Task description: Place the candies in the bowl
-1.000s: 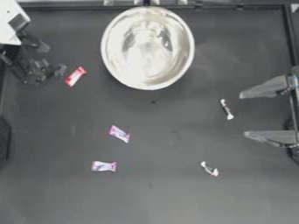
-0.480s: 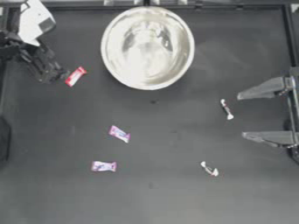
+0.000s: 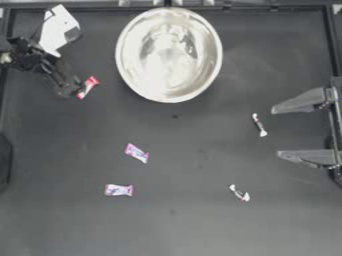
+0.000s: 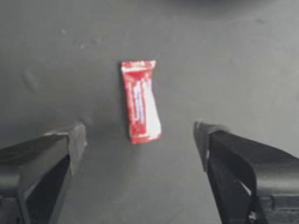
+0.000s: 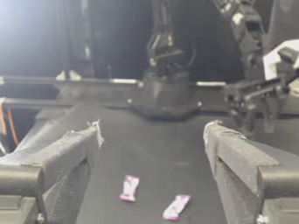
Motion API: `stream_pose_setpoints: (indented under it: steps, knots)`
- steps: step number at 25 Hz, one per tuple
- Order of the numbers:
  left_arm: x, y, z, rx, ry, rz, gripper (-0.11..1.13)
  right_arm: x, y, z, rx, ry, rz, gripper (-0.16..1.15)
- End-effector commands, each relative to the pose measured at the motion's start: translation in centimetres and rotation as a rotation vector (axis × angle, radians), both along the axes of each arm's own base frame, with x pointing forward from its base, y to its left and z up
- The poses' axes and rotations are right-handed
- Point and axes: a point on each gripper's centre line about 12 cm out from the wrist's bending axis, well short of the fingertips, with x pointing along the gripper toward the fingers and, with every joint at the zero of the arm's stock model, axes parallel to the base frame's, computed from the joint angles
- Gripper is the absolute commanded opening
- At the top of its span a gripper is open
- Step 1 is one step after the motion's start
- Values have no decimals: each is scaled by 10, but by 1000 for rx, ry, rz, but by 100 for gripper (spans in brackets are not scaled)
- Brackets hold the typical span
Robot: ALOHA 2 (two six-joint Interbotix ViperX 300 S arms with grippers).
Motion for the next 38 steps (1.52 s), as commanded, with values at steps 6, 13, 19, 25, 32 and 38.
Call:
stream_pose_setpoints:
  steps: [6,13,19,25,32,38]
  knots:
    - [18,7,-3,6,-13,-17,102,3,0,5,5,-12,1,99]
    - [24,11,-22,-26,32,-25,102,6,0,5,0,-23,1,99]
    - [29,17,-33,-30,55,-31,102,9,0,3,2,-26,1,99]
    - [30,24,-37,-22,59,-26,101,9,0,2,2,-25,1,99]
    - [28,26,-42,-34,71,-16,99,9,0,2,2,-26,1,99]
    - [25,26,-46,-55,89,-7,73,8,0,3,2,-31,1,99]
